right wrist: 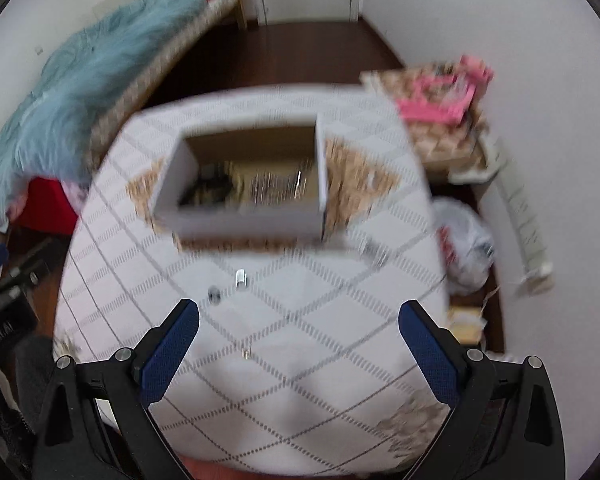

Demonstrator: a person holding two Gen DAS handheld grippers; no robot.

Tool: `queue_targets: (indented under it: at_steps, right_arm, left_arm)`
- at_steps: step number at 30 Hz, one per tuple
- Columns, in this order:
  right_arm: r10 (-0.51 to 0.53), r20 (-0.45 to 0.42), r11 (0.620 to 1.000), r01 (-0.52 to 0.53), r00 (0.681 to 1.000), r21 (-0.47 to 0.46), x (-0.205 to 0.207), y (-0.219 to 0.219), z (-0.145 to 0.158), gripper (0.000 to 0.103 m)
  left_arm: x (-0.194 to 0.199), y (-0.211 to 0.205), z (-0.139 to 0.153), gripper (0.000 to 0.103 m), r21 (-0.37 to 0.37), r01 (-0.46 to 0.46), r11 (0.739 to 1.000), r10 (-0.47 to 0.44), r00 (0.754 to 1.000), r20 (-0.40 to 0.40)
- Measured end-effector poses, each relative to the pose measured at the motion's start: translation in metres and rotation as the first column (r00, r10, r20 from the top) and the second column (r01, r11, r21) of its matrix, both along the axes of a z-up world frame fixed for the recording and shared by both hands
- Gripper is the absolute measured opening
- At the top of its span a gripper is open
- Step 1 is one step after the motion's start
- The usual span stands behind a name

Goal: Organize jewelry
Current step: 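Lower the right gripper onto the tiny gold earring and grasp it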

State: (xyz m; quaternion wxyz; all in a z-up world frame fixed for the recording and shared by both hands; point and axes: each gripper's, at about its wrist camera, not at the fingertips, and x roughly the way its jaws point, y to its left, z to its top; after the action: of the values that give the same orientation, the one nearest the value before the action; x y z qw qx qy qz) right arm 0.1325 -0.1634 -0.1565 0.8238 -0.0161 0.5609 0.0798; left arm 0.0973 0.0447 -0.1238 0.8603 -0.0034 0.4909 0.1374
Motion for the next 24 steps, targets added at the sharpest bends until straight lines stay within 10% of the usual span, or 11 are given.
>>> queue_targets:
  at_steps: [9,17,20,24]
  right_arm:
    - [0.035,-0.068,0.997,-0.03,0.997,0.068,-0.03,0.021,-0.088,0.072]
    - [0.07,-0.034,0.997,-0.069,0.997,0.022,-0.035,0.042,-0.103,0.04]
    - [0.072,-0.015,0.997,-0.072,0.997,0.001,-0.034,0.044,-0.103,0.01]
    - [0.081,-0.002,0.997,-0.081,0.997,0.001,-0.035,0.041,-0.102,0.009]
  left_arm:
    - [-0.02,0.006,-0.075,0.103,0.017,-0.001,1.0,0.004,0.987,-0.163]
    - [-0.023,0.009,-0.094,0.103,0.001,-0.013,1.0,0.013,0.979,-0.205]
    - [-0.022,0.008,-0.098,0.103,0.002,-0.01,1.0,0.01,0.978,-0.21]
    - [-0.019,0.005,-0.1,0.103,0.004,0.001,1.0,0.0,0.977,-0.215]
